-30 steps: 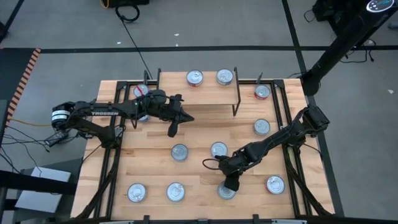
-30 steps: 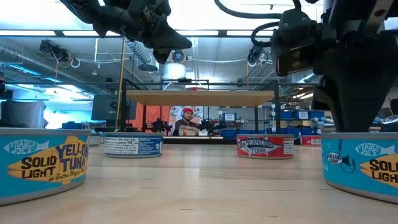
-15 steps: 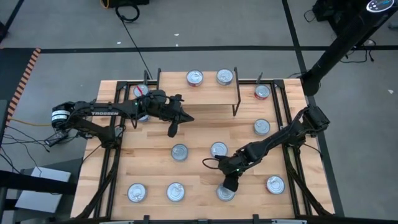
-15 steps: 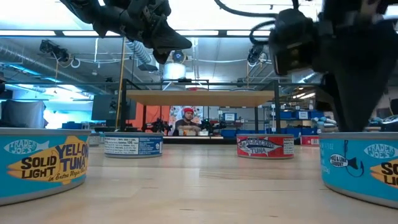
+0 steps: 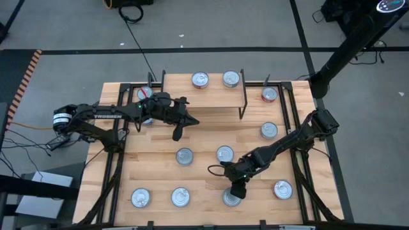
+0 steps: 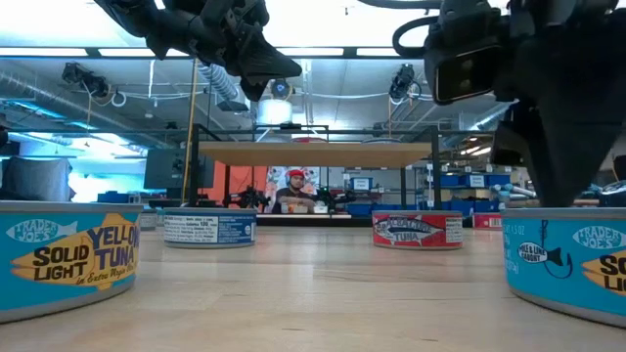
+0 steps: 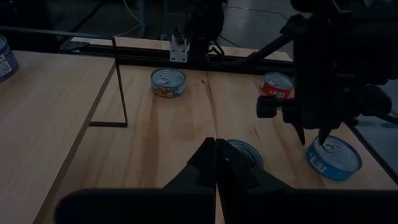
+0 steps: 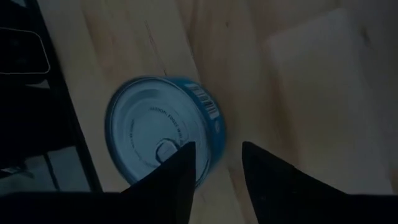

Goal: Stack canned seafood by type on shelf
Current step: Put the bottom right yellow and blue tuna can on the shelf

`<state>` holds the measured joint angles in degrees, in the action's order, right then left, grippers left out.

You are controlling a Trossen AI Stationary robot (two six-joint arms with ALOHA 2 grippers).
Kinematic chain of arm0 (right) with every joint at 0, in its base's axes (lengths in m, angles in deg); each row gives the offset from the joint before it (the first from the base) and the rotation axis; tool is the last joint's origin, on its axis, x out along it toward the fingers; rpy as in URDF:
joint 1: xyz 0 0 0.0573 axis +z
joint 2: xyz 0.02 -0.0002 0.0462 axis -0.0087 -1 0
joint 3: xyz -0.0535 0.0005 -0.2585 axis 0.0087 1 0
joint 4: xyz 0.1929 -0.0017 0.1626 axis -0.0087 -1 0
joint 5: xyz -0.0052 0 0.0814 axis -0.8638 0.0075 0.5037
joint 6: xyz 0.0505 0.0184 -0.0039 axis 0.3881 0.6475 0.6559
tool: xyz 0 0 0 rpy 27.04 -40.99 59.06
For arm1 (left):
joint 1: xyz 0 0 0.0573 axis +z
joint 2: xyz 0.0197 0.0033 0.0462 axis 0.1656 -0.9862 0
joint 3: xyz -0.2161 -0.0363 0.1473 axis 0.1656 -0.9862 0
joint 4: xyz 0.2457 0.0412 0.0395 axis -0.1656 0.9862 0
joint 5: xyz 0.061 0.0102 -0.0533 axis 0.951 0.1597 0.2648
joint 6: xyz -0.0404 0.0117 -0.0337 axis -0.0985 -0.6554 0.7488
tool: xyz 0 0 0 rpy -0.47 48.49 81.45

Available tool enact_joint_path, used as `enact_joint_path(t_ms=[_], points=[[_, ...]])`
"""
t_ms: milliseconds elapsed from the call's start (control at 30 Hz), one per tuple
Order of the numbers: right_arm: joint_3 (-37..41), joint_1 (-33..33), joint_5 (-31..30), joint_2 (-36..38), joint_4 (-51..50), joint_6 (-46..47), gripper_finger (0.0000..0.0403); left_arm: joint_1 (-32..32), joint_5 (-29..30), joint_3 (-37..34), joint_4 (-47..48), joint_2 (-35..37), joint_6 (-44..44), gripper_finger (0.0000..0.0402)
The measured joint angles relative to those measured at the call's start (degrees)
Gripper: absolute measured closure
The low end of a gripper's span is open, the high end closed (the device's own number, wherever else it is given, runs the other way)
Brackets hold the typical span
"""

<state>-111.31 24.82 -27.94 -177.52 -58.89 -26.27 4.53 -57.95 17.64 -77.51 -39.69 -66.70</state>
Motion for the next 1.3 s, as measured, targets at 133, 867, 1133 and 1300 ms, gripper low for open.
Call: enact_joint_path(t_ms=[133, 867, 1133, 1300], points=[[1.38, -0.02, 0.12, -0.01, 1.63, -0.48, 0.0277, 0.01, 0.0, 0.0, 0.02, 0.0, 0.05, 0.0396], [6.29, -0.01, 2.4, -0.02, 12.37, 0.37, 0.0395, 0.0, 0.0, 0.0, 0.04, 0.0, 0.48, 0.0396], [4.73, -0.33, -0.8, -0.02, 11.12, 0.34, 0.0398, 0.0, 0.0, 0.0, 0.04, 0.0, 3.79, 0.0396], [2.1, -0.33, -5.31, 0.97, 8.35, -0.14, 0.04, 0.02, -0.59, 0.0, 0.07, 0.0, 9.06, 0.0396]])
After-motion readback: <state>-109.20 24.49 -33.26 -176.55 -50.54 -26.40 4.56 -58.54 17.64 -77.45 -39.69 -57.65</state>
